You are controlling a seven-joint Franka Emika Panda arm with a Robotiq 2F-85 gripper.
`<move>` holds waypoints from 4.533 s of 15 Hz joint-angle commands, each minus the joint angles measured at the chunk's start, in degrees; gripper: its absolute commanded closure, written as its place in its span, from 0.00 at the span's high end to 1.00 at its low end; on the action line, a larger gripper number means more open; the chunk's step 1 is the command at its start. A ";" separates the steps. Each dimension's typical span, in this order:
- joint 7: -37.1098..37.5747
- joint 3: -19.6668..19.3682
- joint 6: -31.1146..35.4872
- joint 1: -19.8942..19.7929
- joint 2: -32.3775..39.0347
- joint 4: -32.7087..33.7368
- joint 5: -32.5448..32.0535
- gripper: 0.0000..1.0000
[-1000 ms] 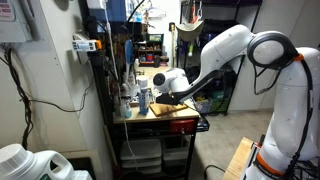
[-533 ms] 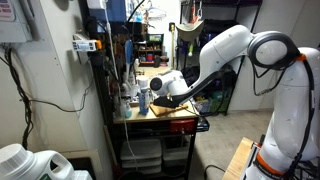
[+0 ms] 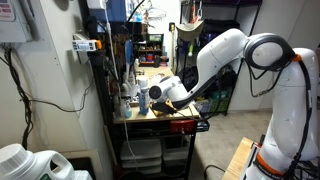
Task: Pick up the batteries and place them standing vertically on the wooden board one by one
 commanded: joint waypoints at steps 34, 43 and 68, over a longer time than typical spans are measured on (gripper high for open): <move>-8.36 1.42 2.99 -2.97 -5.75 -1.26 -8.71 1.00; -8.37 1.44 2.82 -2.96 -5.86 -1.50 -8.80 1.00; -94.56 -8.55 12.69 -13.01 -6.26 1.10 56.69 1.00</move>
